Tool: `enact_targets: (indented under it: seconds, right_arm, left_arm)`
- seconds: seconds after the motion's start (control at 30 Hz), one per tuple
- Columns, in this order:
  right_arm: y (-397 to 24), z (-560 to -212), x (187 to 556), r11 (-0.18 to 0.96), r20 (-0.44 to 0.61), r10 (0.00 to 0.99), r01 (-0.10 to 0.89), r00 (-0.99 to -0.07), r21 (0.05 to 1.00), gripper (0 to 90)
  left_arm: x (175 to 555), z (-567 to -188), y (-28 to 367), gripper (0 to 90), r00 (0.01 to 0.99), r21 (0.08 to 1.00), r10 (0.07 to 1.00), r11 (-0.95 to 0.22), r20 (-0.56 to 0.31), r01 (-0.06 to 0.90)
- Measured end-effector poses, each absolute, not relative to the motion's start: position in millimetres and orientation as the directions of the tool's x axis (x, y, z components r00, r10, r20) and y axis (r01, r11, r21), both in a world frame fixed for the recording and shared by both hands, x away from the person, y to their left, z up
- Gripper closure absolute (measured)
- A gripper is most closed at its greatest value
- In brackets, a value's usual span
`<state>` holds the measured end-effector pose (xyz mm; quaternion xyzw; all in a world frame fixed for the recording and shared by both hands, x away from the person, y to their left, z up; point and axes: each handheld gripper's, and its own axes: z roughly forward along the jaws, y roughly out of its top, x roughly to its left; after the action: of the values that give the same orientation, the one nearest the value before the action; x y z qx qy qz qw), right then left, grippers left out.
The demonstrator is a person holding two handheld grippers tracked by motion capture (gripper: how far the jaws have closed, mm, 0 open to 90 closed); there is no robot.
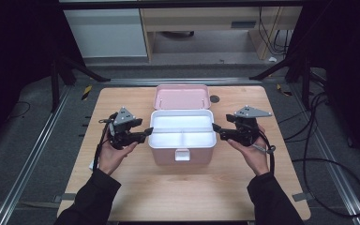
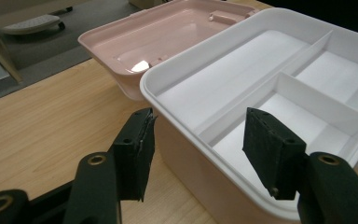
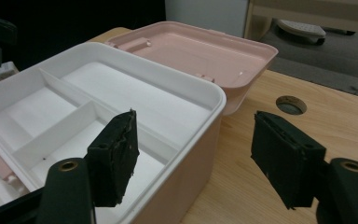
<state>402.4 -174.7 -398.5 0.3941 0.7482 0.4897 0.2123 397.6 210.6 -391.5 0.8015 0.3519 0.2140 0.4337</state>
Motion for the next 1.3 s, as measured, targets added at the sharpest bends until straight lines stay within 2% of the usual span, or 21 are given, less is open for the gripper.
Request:
enact_targets:
  seconds: [0.1, 0.2, 0.37, 0.57, 0.8, 1.0, 1.3]
  right_arm:
    - [-178.0, -395.2, 403.4, 0.210, 0.062, 0.789, 0.364, -0.611, 0.907, 28.6]
    - [-182.1, -392.7, 404.9, 0.209, 0.067, 0.778, 0.358, -0.624, 0.910, 28.8]
    - [-183.1, -386.2, 407.4, 0.245, 0.039, 0.757, 0.338, -0.652, 0.909, 33.3]
    - [-177.0, -367.1, 415.7, 0.311, -0.024, 0.721, 0.293, -0.693, 0.904, 32.4]
    - [-170.3, -350.4, 431.8, 0.336, -0.036, 0.691, 0.277, -0.722, 0.900, 28.1]
    - [-168.9, -341.3, 445.5, 0.412, -0.071, 0.655, 0.277, -0.752, 0.868, 26.4]
    - [-161.7, -332.9, 458.8, 0.556, -0.143, 0.520, 0.207, -0.842, 0.805, 37.5]
  left_arm:
    - [401.1, -389.8, 211.3, 43.5, 0.695, 0.845, 0.719, -0.385, 0.023, 0.371]
    - [404.3, -387.0, 210.3, 43.9, 0.717, 0.832, 0.695, -0.426, 0.048, 0.357]
    - [409.2, -381.2, 212.0, 42.9, 0.751, 0.825, 0.658, -0.452, 0.051, 0.340]
    - [423.1, -359.1, 212.7, 40.3, 0.792, 0.792, 0.602, -0.530, 0.100, 0.303]
    - [441.0, -346.0, 208.9, 39.6, 0.830, 0.764, 0.550, -0.573, 0.090, 0.297]
    - [449.2, -337.9, 202.0, 41.5, 0.877, 0.706, 0.468, -0.658, 0.110, 0.263]
    - [463.2, -343.2, 188.5, 44.6, 0.924, 0.634, 0.370, -0.739, 0.100, 0.227]
